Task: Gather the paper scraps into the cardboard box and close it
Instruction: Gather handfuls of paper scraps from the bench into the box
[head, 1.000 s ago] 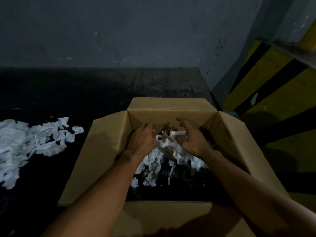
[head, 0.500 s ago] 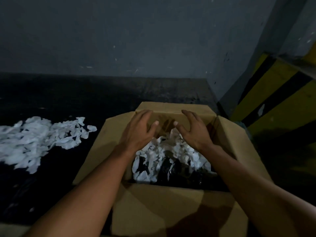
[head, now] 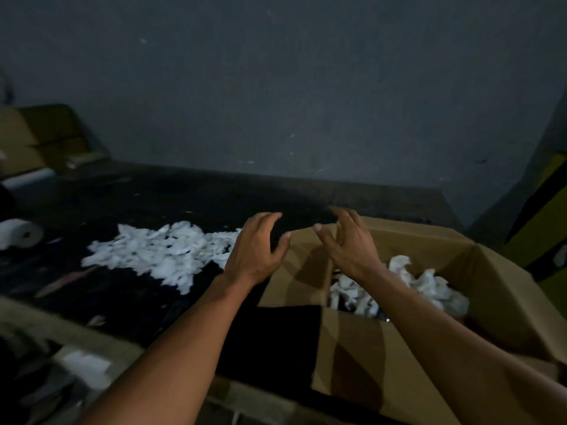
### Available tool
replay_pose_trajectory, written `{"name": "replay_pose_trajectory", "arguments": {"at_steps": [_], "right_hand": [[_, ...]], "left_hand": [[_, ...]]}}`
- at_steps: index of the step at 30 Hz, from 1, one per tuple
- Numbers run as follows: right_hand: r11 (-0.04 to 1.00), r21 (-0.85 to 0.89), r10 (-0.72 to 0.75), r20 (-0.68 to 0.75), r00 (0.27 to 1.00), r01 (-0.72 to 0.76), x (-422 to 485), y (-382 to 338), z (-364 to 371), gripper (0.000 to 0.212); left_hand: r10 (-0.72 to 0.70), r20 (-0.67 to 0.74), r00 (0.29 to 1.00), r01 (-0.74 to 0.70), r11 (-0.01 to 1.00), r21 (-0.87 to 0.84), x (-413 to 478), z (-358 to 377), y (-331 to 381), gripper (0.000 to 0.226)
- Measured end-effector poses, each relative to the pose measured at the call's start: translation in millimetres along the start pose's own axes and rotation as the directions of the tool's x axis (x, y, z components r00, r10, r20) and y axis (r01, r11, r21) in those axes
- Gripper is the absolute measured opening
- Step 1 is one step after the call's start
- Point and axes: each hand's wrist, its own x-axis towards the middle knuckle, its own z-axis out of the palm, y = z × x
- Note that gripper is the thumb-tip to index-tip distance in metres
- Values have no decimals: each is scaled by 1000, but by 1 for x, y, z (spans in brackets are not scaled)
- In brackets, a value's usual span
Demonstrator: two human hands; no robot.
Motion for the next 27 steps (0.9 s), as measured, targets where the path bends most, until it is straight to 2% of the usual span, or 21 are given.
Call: {"name": "replay_pose_trajectory", "arguments": {"at_steps": [4,11,15,20,27], "right_hand": [[997,56,-52,98,994,47,-26,-62,45,63],[983,108,-161,127,979,148,-60,-136,120,61],[977,114,-197,154,968,181,-63,-159,152,58],[970,138,-222,166,961,200,-47,-172,186,57],[978,141,-173,130,976,154,9,-149,227,55]], "left_hand": [[-61,-63,996,64,997,42,-51,-57,-39,47],[-204,-124,971,221,964,146,-133,-130,-99,51],[-255,-165,953,281,946,162,-156,-150,-122,46],[-284,-183,941,317,928,194,-159,-156,-151,45],[-241,-129,962,264,942,210,-107,-133,-202,44]]}}
